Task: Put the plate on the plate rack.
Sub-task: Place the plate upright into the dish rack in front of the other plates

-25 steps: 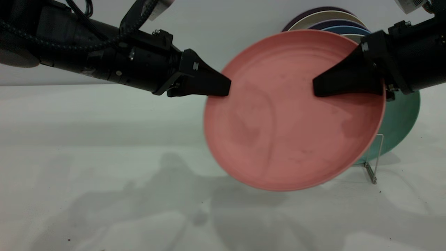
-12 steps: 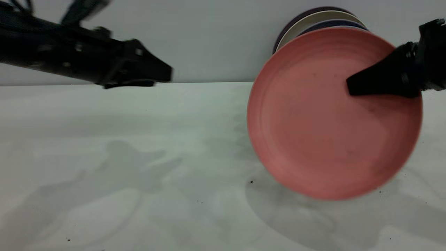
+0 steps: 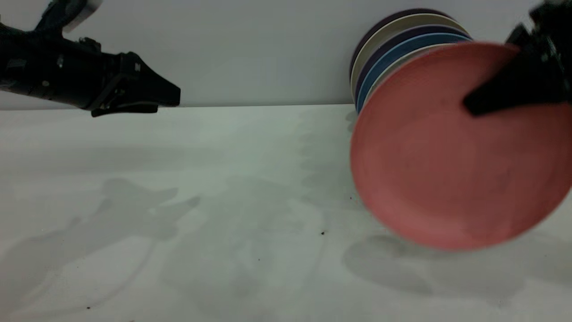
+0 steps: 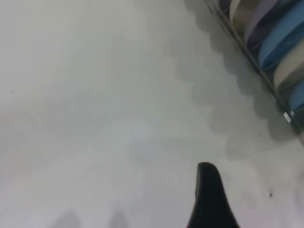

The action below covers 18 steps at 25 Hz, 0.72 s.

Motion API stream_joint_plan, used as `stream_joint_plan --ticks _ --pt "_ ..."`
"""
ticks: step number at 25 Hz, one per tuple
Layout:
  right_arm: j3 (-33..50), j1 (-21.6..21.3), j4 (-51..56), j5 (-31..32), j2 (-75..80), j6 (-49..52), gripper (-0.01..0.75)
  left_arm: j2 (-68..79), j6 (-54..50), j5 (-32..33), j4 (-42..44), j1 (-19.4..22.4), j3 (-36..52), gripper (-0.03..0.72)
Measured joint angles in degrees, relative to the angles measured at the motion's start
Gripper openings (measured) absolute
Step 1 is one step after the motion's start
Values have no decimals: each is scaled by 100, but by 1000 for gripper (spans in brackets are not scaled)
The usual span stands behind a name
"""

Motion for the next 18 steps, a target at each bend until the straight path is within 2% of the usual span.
stream_joint_plan --ticks 8,18 --pt "-1023 0 -376 -3 0 -5 162 0 0 -473 332 0 0 515" --pt "-1131 0 -976 -520 49 -5 162 0 0 -806 336 0 0 515"
